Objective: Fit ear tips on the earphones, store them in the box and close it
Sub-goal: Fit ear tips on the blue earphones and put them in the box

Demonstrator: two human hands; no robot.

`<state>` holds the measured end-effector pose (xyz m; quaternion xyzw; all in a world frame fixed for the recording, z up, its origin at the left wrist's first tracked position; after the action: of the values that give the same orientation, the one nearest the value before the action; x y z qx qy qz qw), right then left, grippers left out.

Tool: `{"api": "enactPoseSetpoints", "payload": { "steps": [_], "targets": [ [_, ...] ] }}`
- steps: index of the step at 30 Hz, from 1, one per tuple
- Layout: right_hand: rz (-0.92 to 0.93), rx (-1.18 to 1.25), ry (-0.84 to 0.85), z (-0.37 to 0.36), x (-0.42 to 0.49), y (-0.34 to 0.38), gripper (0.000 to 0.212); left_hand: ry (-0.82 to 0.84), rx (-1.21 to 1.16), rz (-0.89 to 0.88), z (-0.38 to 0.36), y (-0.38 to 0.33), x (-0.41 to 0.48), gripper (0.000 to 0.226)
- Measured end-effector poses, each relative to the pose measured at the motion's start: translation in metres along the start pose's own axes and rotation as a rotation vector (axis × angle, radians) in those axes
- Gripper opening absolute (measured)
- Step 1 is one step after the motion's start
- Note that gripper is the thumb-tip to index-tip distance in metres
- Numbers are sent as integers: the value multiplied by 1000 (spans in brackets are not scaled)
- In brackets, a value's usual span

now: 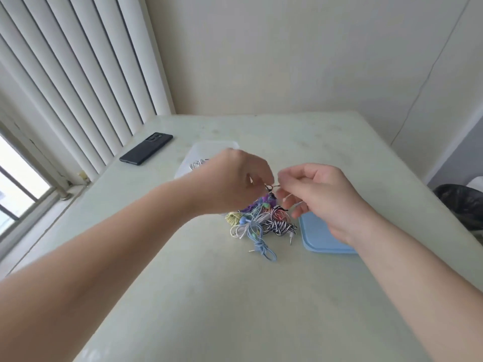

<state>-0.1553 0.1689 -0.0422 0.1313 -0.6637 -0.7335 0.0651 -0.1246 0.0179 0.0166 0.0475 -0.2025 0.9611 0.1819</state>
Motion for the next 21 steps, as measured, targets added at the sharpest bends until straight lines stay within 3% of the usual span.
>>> {"api": "enactPoseSetpoints", "payload": {
  "steps": [3,5,7,12,17,21],
  "targets": [
    [6,-77,24,5,-17,-13,9,376,45,-24,-53,-9,-34,27],
    [10,-106,27,6,-27,-25,9,431,112,-47,-76,-5,-47,36],
    [16,-125,28,6,-36,-34,10,370,172,-78,-84,-3,-50,37],
    [53,-40,4,7,-44,-45,11,121,163,-131,-61,-12,-41,14],
    [89,215,73,13,-45,-43,37,-137,-160,73,-15,-15,-29,19],
    [111,248,181,8,-47,-43,50,-254,-512,178,-1,-12,-19,24]
  ]
}}
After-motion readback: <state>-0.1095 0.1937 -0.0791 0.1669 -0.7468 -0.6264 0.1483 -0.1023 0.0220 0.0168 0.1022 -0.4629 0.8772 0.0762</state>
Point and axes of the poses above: each hand's wrist, its own x-axis towards the middle knuckle, its own z-axis out of the back of the hand, y = z × x, the point moved 8 cm from there along x, towards the middle knuckle, and after that the axes turned 2 degrees about -z, right-handed, at the moved point
